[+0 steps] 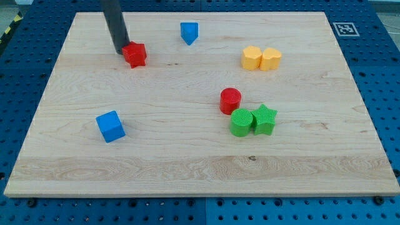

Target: Push red star diagonally towards down

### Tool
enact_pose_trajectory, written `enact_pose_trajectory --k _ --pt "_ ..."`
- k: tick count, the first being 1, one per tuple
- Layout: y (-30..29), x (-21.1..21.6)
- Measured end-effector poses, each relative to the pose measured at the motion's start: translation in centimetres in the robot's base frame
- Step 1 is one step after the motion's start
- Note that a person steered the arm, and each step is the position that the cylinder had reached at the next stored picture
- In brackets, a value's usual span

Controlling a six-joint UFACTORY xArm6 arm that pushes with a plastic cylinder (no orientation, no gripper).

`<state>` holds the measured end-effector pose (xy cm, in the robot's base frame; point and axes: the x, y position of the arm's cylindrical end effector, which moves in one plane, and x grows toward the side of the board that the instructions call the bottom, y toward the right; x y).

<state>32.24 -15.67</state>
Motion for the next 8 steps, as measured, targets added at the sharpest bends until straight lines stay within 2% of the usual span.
enact_pose_trajectory --k 3,4,5,6,7,8 --pt "-0.2 1.0" --pt "1.2 1.7" --pt "5.1 2.6" --pt "5.6 3.1" --pt "1.3 3.2" --pt "4.3 4.9"
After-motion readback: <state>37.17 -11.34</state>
